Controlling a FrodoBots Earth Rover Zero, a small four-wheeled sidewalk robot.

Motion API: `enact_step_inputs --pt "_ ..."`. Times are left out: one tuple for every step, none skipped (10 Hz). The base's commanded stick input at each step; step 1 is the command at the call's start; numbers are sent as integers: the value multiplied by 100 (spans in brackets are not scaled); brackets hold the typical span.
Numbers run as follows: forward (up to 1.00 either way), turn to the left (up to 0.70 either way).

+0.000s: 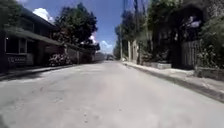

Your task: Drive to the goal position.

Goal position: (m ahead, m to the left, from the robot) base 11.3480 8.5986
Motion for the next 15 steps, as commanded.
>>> enact_step_inputs --pt "85 -32" --pt "85 -34" --pt "85 -34" --pt "85 -34" --pt "85 -34" --pt "85 -34" --pt "85 -34" --pt "85 -34" --pt "85 -4" --pt "85 0" --pt "85 0" --pt "85 0" --pt "85 0" --pt "85 0" --pt "85 0"
